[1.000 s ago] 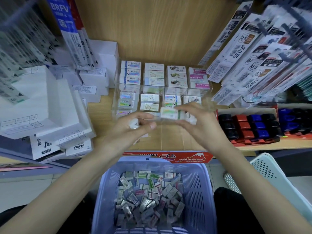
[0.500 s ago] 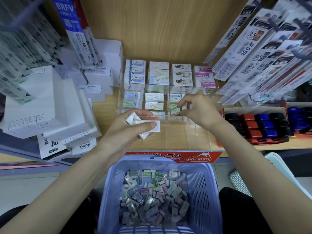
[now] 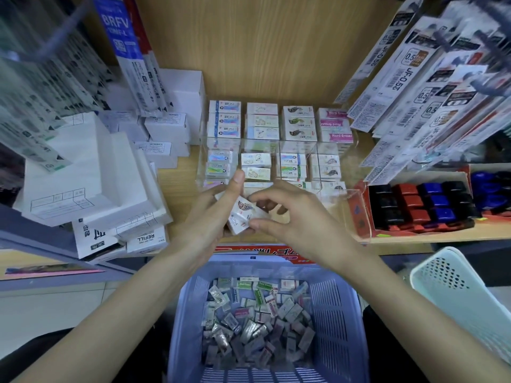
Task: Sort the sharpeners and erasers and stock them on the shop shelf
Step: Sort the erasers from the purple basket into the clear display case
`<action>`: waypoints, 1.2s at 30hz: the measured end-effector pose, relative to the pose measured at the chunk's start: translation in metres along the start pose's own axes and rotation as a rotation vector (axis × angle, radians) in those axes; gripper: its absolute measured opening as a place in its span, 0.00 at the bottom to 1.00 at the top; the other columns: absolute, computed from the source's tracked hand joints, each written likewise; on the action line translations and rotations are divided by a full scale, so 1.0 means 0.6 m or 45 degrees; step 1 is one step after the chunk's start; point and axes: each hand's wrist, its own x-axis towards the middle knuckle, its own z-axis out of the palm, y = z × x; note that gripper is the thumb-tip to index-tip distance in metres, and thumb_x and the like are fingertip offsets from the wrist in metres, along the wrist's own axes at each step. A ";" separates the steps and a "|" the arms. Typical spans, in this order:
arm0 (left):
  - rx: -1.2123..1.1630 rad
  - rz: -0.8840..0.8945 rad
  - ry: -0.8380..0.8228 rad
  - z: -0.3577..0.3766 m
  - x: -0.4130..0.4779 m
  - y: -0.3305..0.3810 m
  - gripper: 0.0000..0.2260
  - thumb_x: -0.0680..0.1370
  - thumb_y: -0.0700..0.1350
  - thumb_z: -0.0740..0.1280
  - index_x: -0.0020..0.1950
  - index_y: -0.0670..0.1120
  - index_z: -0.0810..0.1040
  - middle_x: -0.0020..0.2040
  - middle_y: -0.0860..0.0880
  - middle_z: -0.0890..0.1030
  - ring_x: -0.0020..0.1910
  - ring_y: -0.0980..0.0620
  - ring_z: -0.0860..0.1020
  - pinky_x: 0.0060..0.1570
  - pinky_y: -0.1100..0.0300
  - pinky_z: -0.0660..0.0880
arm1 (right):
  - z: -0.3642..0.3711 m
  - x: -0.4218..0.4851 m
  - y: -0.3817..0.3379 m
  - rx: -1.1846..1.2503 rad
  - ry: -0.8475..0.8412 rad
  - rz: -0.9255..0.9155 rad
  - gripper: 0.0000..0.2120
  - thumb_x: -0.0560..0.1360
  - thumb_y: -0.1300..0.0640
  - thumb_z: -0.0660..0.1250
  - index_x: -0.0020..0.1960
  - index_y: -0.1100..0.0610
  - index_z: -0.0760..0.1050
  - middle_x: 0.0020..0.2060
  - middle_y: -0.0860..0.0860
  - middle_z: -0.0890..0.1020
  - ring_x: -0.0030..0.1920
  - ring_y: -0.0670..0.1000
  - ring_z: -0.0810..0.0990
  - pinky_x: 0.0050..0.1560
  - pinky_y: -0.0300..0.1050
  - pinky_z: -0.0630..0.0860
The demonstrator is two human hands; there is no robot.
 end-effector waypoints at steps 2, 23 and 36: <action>-0.006 -0.049 -0.030 -0.002 0.003 -0.004 0.21 0.70 0.64 0.60 0.43 0.47 0.77 0.35 0.46 0.83 0.37 0.50 0.82 0.43 0.51 0.80 | 0.007 -0.003 0.002 -0.114 -0.040 -0.021 0.16 0.73 0.55 0.71 0.60 0.56 0.76 0.49 0.49 0.75 0.51 0.48 0.72 0.51 0.35 0.67; -0.116 -0.116 -0.449 0.031 0.025 -0.014 0.15 0.80 0.41 0.50 0.58 0.35 0.71 0.33 0.45 0.72 0.26 0.56 0.66 0.23 0.65 0.61 | -0.045 -0.035 0.042 0.886 0.245 0.349 0.14 0.70 0.63 0.71 0.52 0.52 0.74 0.39 0.60 0.81 0.31 0.47 0.78 0.33 0.40 0.75; 0.178 0.357 -0.400 0.063 0.023 -0.014 0.19 0.67 0.41 0.71 0.57 0.49 0.75 0.46 0.53 0.83 0.46 0.58 0.79 0.45 0.67 0.75 | -0.038 -0.042 0.054 0.839 0.386 0.464 0.12 0.73 0.55 0.70 0.44 0.59 0.68 0.29 0.52 0.81 0.28 0.51 0.78 0.27 0.42 0.71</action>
